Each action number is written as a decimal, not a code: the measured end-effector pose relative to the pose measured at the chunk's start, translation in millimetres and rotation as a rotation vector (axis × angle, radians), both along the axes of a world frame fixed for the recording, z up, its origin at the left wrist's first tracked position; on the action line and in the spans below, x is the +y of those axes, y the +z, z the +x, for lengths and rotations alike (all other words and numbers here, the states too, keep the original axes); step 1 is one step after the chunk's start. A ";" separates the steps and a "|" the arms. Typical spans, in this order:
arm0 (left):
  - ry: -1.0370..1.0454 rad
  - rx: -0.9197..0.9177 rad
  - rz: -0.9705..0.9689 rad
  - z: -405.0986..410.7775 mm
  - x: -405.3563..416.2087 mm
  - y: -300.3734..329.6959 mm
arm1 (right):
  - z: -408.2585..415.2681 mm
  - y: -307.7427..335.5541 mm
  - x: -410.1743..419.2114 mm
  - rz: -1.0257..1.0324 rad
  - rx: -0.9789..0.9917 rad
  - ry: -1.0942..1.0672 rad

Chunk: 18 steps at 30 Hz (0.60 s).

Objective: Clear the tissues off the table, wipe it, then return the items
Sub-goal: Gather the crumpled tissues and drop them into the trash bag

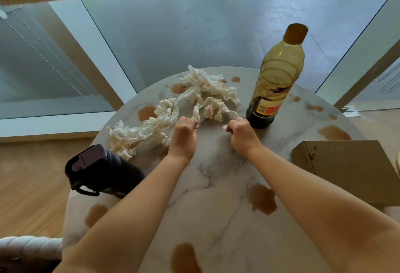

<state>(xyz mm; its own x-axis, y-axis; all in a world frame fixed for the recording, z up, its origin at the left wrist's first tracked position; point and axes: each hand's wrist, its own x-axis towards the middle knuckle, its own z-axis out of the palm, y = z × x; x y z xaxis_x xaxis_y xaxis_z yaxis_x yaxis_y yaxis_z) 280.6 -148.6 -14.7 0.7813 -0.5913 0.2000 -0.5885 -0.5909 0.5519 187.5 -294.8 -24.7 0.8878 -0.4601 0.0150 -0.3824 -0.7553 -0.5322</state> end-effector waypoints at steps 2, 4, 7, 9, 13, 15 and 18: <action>0.010 -0.031 -0.054 -11.2 2.7 12.5 | -10.1 12.5 2.8 -0.010 -0.101 -0.005; 0.031 -0.066 -0.101 -26.0 5.6 25.6 | -22.7 30.8 6.0 -0.024 -0.210 -0.010; 0.053 -0.135 -0.139 -59.3 11.7 48.2 | -54.0 63.3 13.1 -0.052 -0.362 0.004; 0.047 -0.165 -0.162 -87.8 15.9 64.9 | -84.2 85.9 18.3 -0.058 -0.450 0.016; 0.033 -0.210 -0.192 -157.2 26.5 93.5 | -156.0 122.5 25.9 -0.101 -0.598 0.054; -0.006 -0.239 -0.229 -200.4 31.1 101.4 | -198.8 134.5 28.1 -0.138 -0.633 0.062; -0.084 -0.267 -0.272 -255.2 33.9 101.9 | -257.7 143.1 28.4 -0.170 -0.682 0.052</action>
